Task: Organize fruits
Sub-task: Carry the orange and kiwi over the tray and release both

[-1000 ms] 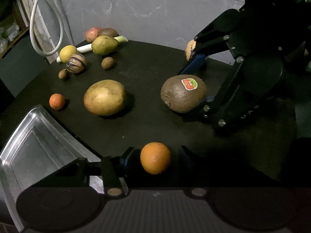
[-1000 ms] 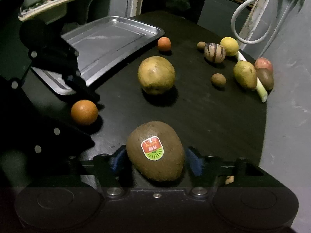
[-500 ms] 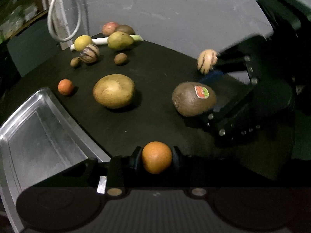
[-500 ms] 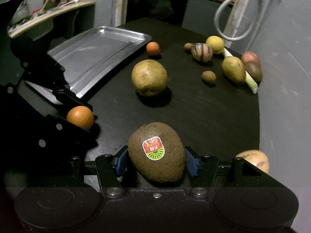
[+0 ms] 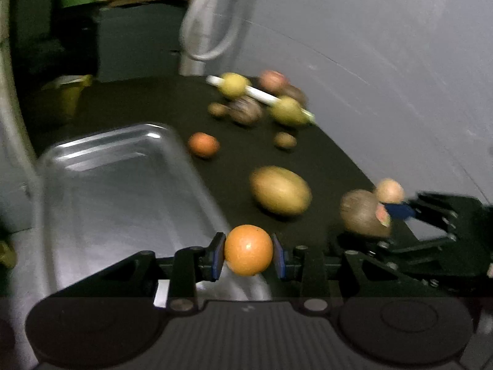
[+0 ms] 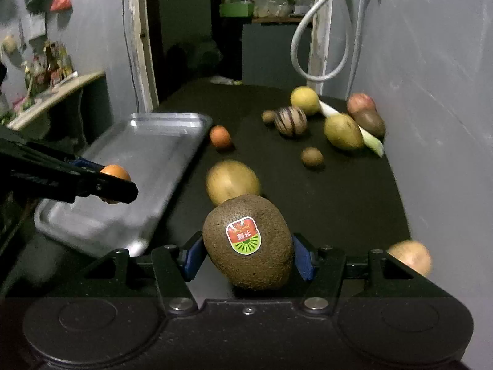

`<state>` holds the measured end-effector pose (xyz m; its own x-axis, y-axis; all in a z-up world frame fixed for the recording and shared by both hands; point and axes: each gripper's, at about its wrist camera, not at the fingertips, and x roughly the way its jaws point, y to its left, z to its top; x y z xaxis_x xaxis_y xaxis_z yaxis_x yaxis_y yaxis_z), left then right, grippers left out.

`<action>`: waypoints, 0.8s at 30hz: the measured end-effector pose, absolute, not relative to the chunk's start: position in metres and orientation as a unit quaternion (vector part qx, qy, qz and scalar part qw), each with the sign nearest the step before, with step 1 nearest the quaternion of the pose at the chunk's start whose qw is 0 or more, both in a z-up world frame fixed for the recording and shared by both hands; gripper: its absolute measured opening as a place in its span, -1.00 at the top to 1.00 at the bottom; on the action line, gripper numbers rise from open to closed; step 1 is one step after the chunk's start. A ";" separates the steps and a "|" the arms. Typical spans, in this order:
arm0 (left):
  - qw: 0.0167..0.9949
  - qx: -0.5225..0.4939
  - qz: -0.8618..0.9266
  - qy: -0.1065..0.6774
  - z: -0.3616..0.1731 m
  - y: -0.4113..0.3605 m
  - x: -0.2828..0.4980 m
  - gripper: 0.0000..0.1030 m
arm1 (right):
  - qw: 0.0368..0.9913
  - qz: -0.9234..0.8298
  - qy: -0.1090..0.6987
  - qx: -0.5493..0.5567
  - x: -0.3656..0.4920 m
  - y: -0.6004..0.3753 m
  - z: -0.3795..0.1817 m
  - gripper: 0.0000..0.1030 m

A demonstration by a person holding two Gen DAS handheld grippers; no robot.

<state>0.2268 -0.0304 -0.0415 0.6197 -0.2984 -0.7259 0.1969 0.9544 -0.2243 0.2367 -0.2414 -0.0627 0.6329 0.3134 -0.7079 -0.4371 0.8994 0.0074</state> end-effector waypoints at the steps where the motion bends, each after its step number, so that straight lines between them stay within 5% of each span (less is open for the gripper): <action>1: 0.900 -0.066 -0.128 0.412 -0.040 -0.019 0.232 0.32 | 0.902 0.208 0.371 -0.075 0.242 -0.232 -0.060 -0.18; 24: 0.905 -0.108 -0.059 0.408 -0.067 0.143 0.352 0.31 | 0.893 0.197 0.391 -0.099 0.381 -0.037 -0.093 -0.18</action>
